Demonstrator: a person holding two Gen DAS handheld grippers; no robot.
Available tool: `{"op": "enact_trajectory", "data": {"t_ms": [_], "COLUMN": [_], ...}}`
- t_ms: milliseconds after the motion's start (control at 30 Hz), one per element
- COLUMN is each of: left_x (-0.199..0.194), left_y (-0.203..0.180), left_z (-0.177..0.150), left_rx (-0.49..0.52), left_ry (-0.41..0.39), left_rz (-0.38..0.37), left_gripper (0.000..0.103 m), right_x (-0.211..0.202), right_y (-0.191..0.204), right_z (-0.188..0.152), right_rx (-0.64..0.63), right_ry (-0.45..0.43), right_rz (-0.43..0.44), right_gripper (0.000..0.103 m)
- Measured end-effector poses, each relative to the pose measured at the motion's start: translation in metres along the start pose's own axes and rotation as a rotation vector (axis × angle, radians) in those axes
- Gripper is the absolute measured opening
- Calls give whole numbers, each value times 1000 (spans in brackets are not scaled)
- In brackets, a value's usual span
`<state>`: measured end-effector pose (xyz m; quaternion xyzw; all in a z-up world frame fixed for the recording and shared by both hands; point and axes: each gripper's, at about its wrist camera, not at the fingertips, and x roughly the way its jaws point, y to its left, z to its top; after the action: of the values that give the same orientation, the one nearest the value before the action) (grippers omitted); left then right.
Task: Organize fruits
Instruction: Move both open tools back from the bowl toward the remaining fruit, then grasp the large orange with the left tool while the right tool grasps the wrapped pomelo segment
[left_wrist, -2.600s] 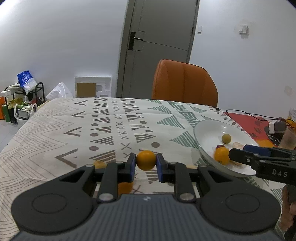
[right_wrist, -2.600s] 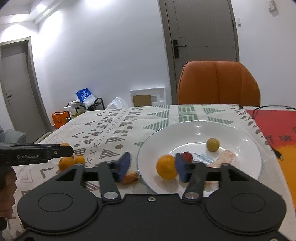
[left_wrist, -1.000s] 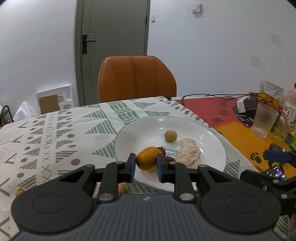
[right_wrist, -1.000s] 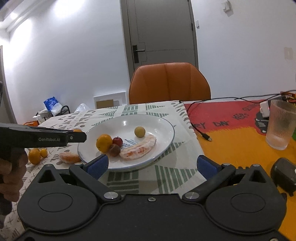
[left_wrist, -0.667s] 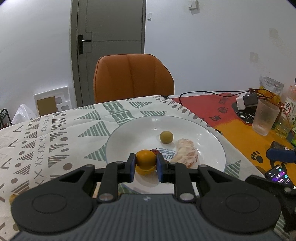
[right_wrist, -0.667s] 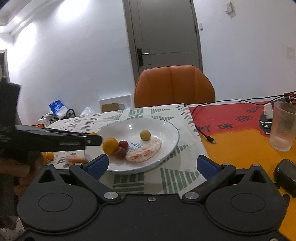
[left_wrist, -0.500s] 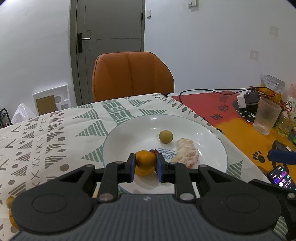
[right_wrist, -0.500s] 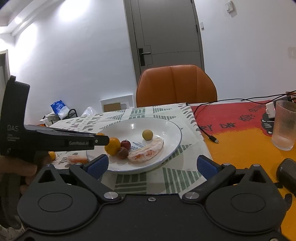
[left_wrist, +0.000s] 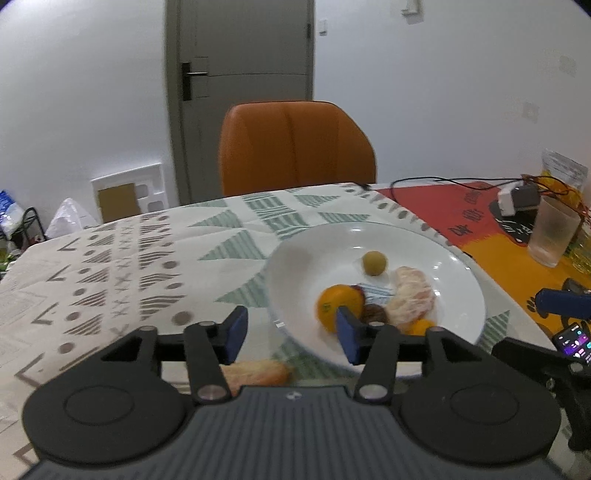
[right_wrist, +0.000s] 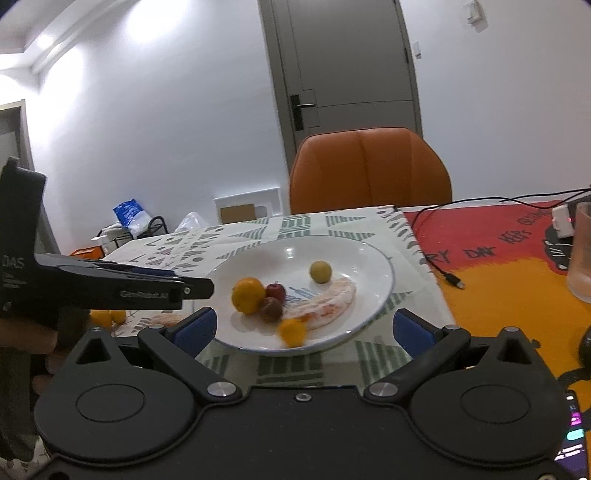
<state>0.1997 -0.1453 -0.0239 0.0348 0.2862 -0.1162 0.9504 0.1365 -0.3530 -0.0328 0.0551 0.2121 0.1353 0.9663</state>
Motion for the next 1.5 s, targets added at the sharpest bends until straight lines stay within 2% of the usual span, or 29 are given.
{"op": "enact_trajectory", "data": {"t_ms": [500, 967, 1200, 1500], "left_x": [-41, -71, -80, -84], "left_y": [58, 110, 128, 132], "left_z": [-19, -41, -54, -68], "left_rx": [-79, -176, -217, -249], "left_ry": [-9, -14, -7, -7], "left_rz": [103, 187, 204, 183], "left_gripper": [64, 68, 68, 68], "right_x": [16, 29, 36, 42], "right_y": [39, 81, 99, 124], "right_z": [2, 1, 0, -3], "right_rx": [-37, -74, -86, -148], "right_ry": [19, 35, 47, 65], "right_rz": [67, 104, 147, 187], "right_gripper": [103, 103, 103, 103]}}
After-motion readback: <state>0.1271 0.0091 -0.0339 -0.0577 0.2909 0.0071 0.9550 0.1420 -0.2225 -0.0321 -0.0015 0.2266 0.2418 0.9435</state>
